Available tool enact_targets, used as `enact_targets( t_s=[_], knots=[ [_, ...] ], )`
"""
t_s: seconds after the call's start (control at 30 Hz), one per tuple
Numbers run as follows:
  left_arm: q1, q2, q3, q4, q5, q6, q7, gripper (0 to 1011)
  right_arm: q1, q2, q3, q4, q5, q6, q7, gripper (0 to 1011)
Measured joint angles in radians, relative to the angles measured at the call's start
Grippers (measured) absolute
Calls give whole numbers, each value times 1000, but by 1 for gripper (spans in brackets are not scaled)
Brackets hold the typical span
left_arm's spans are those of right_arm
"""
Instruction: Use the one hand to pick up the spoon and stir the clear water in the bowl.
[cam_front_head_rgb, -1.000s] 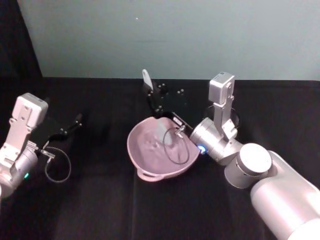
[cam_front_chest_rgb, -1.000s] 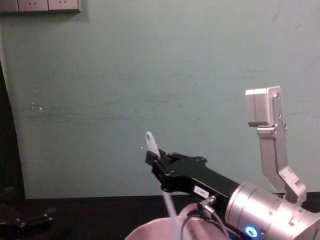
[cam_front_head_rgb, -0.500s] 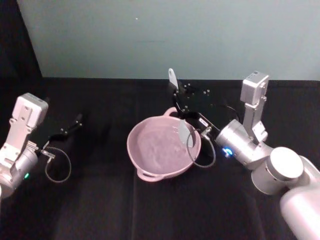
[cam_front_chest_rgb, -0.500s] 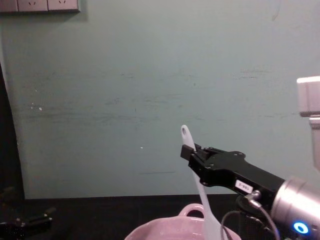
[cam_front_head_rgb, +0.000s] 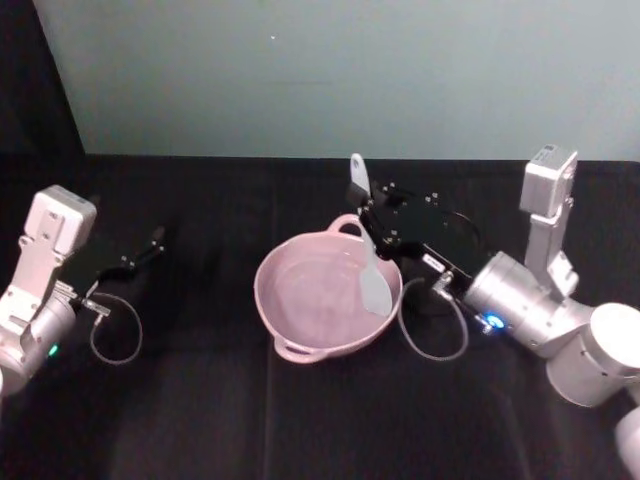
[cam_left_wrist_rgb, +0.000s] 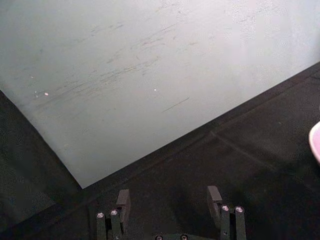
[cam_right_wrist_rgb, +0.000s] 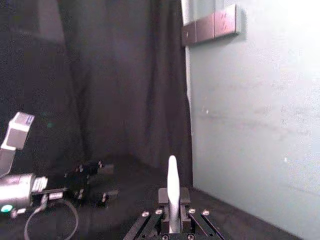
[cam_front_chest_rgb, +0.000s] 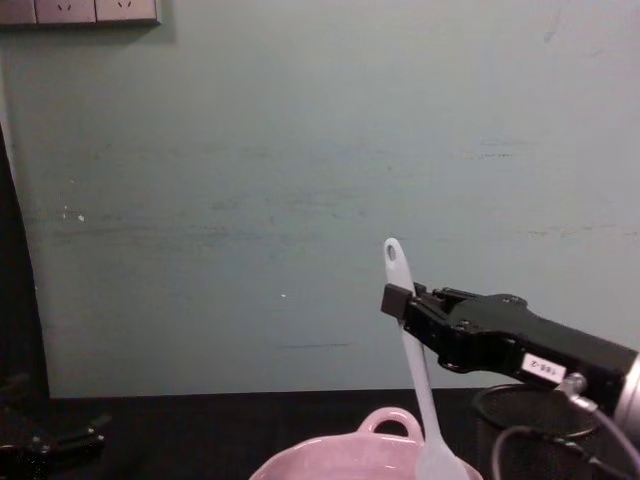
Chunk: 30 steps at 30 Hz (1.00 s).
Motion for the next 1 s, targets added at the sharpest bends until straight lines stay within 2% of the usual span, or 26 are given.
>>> enact_targets(
  t_s=[0.1, 0.2, 0.23, 0.3, 0.47, 0.73, 1.0],
  knots=[
    [0, 0, 0, 0, 0, 0, 0, 1011, -6, 32, -3, -38, 5, 49, -4, 127],
    [0, 0, 0, 0, 0, 0, 0, 1011, -13, 82, -8, -93, 17, 133, -8, 127],
    [0, 0, 0, 0, 0, 0, 0, 1011, -13, 82, -8, -93, 17, 133, -8, 127],
    [0, 0, 0, 0, 0, 0, 0, 1011, -14, 121, -11, -133, 30, 204, -9, 127],
    [0, 0, 0, 0, 0, 0, 0, 1011, -14, 156, -10, -174, 50, 250, -14, 127],
    [0, 0, 0, 0, 0, 0, 0, 1011, -7, 166, -38, -193, 78, 261, 1, 127],
    [0, 0, 0, 0, 0, 0, 0, 1011, 25, 115, -86, -131, 100, 241, 1, 127]
  ],
)
